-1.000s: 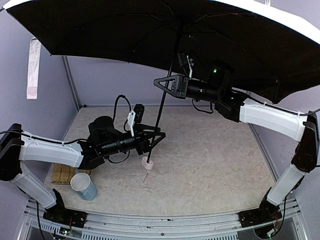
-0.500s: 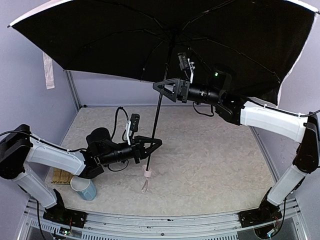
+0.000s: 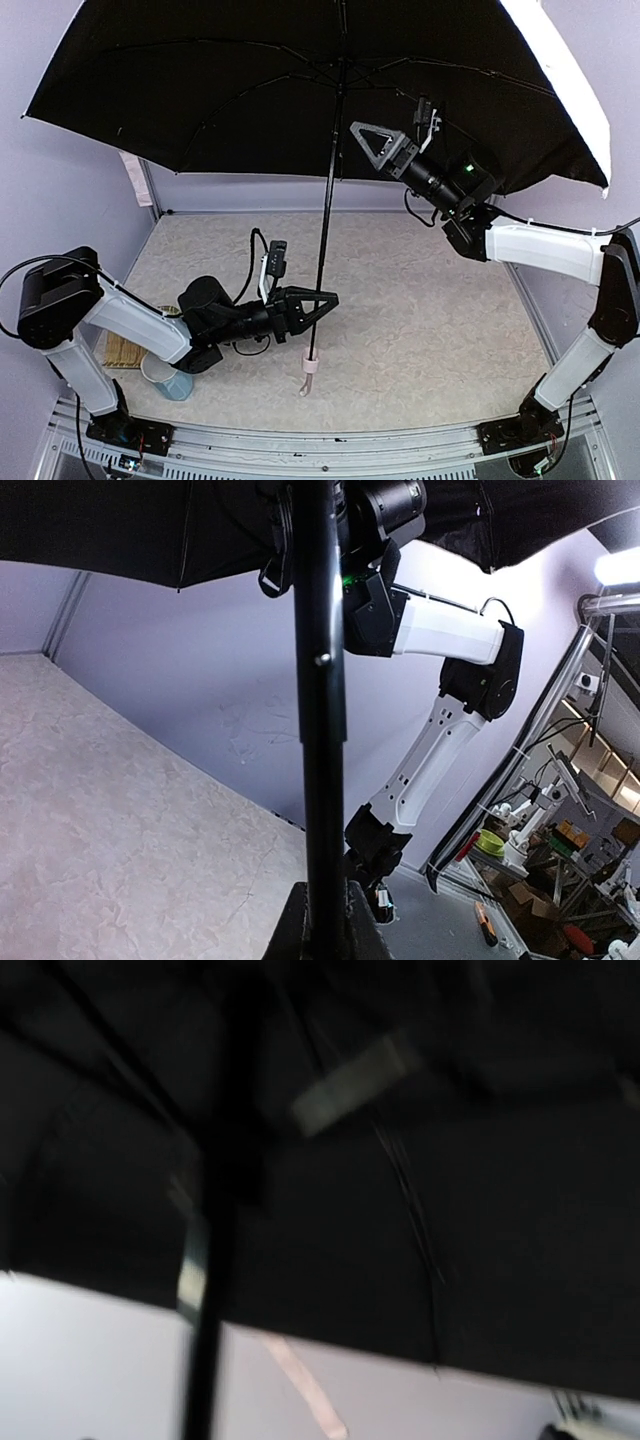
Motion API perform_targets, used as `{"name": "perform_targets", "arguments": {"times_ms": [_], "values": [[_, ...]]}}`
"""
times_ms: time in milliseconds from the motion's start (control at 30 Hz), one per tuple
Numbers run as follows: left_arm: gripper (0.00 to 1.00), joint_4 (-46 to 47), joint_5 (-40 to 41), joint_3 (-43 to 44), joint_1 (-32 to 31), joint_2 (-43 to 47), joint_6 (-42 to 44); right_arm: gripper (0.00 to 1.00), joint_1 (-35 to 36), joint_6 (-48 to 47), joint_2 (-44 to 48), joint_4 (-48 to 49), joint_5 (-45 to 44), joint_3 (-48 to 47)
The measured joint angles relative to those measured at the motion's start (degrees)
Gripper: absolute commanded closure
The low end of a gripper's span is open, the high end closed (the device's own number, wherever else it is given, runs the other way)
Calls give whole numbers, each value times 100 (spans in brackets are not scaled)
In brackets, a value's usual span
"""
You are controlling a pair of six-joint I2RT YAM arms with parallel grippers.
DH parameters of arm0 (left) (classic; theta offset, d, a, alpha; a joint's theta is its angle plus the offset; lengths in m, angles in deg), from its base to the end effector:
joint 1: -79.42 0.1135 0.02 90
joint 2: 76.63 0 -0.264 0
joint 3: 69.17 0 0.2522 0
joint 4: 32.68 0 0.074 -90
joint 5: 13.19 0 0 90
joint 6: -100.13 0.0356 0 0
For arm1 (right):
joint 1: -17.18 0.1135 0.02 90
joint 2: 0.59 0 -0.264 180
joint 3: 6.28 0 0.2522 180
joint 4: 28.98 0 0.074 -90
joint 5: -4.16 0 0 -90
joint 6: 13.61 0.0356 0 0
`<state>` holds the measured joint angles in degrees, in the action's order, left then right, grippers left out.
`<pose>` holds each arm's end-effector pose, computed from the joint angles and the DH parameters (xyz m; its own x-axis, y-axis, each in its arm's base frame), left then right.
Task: Put away the umbrella
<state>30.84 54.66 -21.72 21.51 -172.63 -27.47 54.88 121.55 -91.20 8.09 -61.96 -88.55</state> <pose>0.1575 -0.2764 0.2147 -0.4881 -0.2853 -0.8248 0.8587 0.0118 -0.5123 0.2806 0.2351 0.3921 -0.3275 0.5664 -0.7563 -0.8620 0.1486 0.4846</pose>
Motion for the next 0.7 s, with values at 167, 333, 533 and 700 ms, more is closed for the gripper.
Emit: {"name": "perform_targets", "arguments": {"times_ms": [167, 333, 533, 700], "values": [[100, 48, 2, 15, -26, -70, -46, 7, 0, 98, -208, 297, -184, -529], [100, -125, 98, 111, -101, -70, 155, 23, 11, 168, -627, 236, -293, -1261], [100, -258, 212, 133, -105, -48, 260, 39, 42, 308, -914, 256, -407, -1467], [100, -293, 267, 140, -107, -48, 256, 45, 68, 341, -1082, 236, -400, -1694]]}}
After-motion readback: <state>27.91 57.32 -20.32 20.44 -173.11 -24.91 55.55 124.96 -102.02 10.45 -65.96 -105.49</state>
